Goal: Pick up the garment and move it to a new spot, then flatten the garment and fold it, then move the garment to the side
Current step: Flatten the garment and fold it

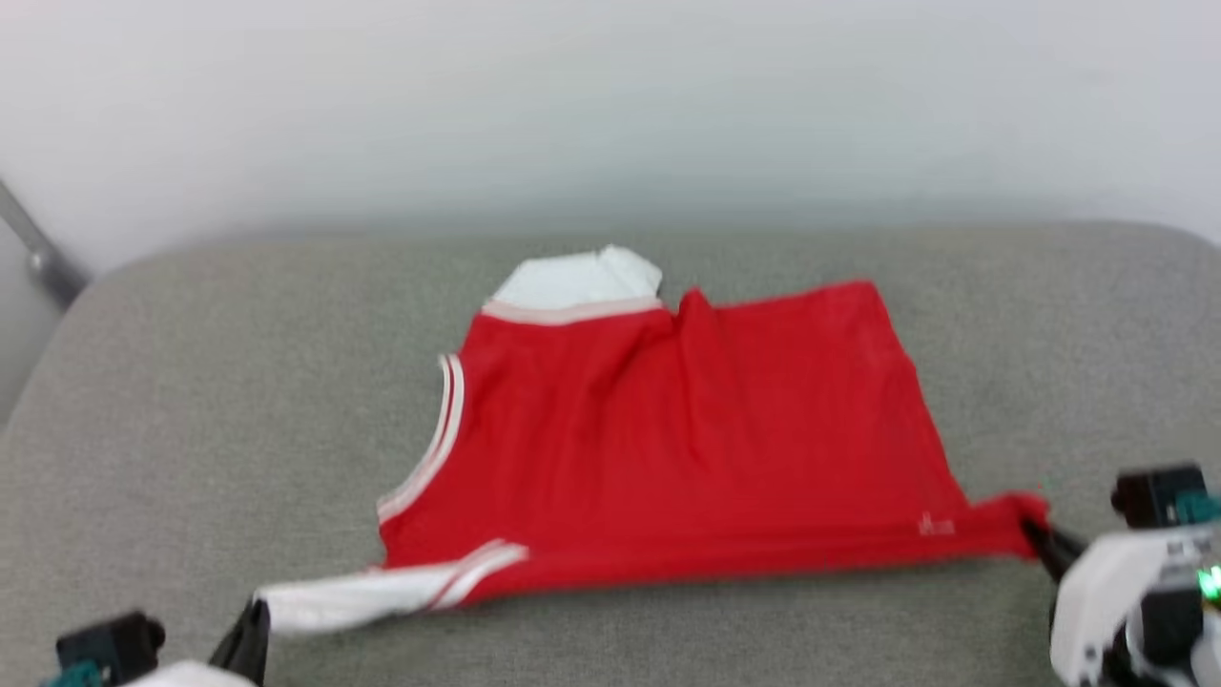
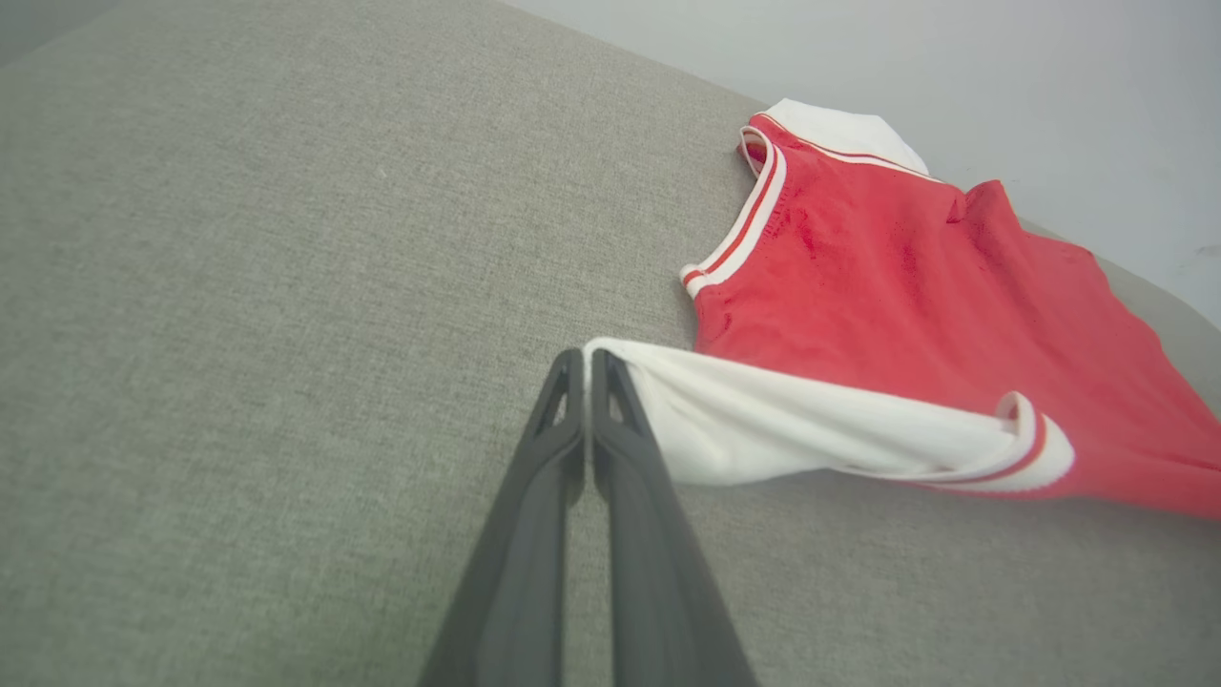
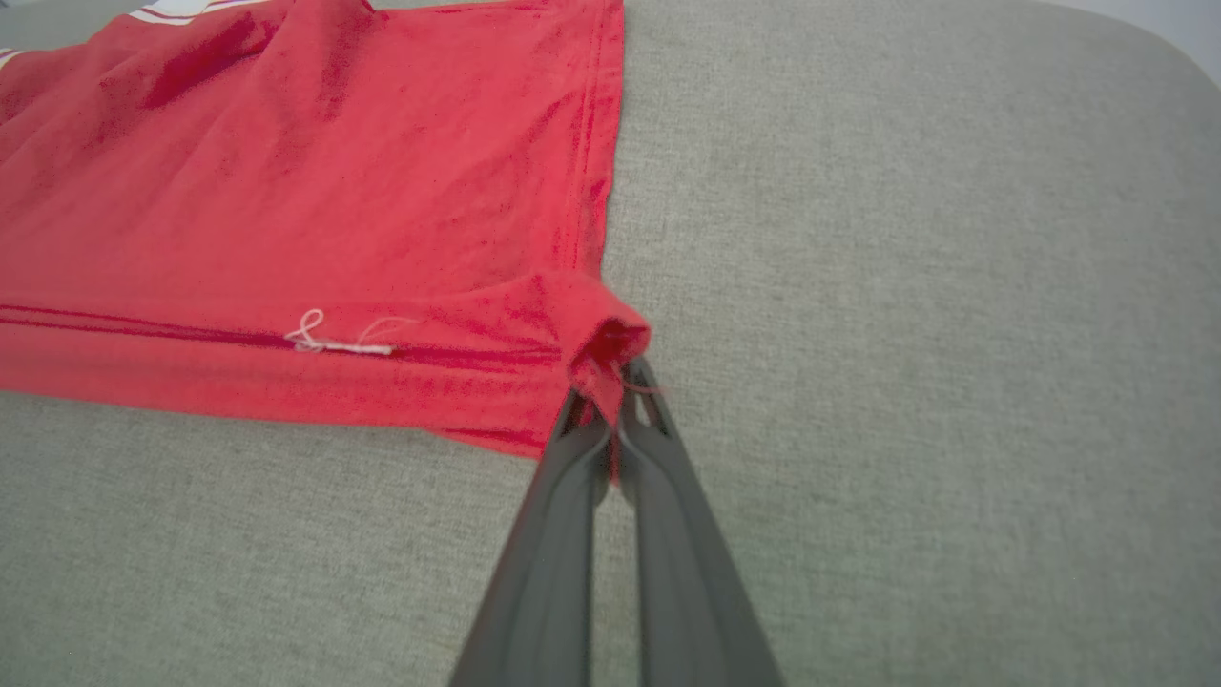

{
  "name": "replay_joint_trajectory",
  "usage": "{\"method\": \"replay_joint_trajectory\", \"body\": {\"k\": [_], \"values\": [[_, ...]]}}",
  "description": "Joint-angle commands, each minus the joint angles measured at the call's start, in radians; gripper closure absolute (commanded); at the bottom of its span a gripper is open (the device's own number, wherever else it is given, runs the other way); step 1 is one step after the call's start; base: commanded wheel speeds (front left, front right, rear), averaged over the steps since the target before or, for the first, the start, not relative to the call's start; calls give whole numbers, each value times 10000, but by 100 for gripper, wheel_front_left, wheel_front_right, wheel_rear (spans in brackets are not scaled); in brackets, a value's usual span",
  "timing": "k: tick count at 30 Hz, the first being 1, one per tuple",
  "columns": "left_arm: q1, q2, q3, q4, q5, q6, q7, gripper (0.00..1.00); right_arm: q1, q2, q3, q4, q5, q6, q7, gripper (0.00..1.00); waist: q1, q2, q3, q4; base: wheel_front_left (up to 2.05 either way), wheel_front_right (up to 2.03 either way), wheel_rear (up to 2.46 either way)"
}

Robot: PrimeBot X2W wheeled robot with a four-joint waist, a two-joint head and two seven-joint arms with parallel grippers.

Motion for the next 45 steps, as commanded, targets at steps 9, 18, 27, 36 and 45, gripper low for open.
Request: {"method": "replay_joint_trajectory", "body": {"k": [9,18,27,36,45], "values": [[2479,864,616,-3050,-284,1780,927,100,3722,1056,-2088,-3547,-891,-171,2257,100,5,0,-530,94,0,0,0],[715,853,-15,-3223,73,1408,1424,100,3059,1749,-2072,-4946,-1369,-114,3764,100,5,0,66,-148,0,0,0],[-1928,312,-835,-1593,391,582,1830,100,512,1527,-1026,-3648,-1540,-111,3811,100,5,0,1628,-292,0,0,0],[-2739,-252,-1519,102,239,-248,2047,59,-460,1436,-147,-1492,-1288,-111,2686,0,5,0,1796,-247,0,0,0],[-2263,-196,-1204,125,363,10,1290,0,579,1377,-617,-2335,-1451,-109,-257,0,5,0,482,-241,0,0,0]]}}
